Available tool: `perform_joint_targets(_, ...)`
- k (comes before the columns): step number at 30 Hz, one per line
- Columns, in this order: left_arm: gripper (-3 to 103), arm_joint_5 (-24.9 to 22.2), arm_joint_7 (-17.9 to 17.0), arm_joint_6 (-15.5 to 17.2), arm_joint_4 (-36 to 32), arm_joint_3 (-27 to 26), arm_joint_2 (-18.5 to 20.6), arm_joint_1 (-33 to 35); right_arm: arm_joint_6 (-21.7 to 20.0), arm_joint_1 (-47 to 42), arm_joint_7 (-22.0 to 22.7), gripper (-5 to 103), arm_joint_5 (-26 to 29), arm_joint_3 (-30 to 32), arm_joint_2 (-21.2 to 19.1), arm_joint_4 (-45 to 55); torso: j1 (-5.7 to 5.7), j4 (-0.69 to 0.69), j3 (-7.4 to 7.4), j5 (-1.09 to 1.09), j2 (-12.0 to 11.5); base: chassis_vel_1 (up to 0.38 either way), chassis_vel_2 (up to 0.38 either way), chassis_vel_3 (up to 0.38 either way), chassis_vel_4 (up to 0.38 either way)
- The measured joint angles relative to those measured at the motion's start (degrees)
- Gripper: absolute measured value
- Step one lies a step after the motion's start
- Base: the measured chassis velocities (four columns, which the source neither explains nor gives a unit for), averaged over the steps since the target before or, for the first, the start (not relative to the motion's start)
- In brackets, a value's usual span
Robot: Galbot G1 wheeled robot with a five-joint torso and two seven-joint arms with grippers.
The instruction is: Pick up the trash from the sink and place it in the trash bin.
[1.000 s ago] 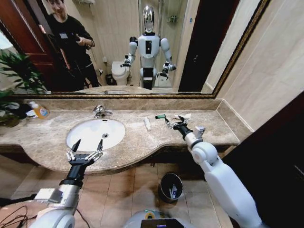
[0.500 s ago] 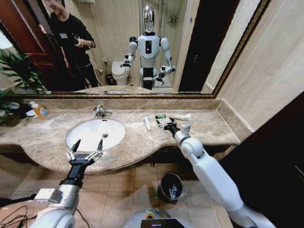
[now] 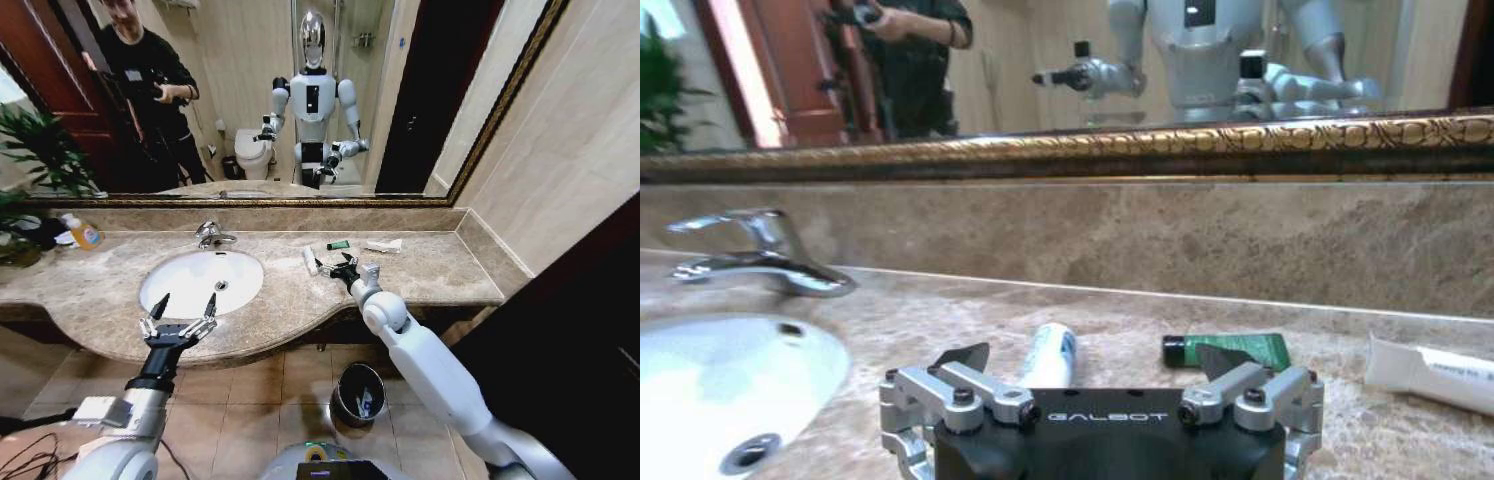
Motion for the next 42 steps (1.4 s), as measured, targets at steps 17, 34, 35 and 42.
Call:
perform_joint_targets(17,100,0.0,0.0,0.0,0.0,0.0,0.0,0.0,-0.63,6.08,3.41,100,-0.32,-5.41,4.51,-10.68,0.0,0.0,0.0,-0.01,0.0,0.0,0.0,0.0,0.0)
perform_joint_targets(34,100,0.0,0.0,0.0,0.0,0.0,0.0,0.0,-2.89,7.31,3.6,100,2.99,-6.07,3.89,-9.6,0.0,0.0,0.0,0.0,0.01,0.0,0.0,0.0,0.0)
perform_joint_targets(35,100,0.0,0.0,0.0,0.0,0.0,0.0,0.0,-2.89,7.31,3.6,100,2.99,-6.07,3.89,-9.6,0.0,0.0,0.0,0.0,0.01,0.0,0.0,0.0,0.0)
perform_joint_targets(42,100,0.0,0.0,0.0,0.0,0.0,0.0,0.0,-3.05,6.96,4.18,100,2.82,-7.32,5.0,-9.03,0.0,0.0,0.0,0.01,0.01,0.0,0.0,0.0,0.0)
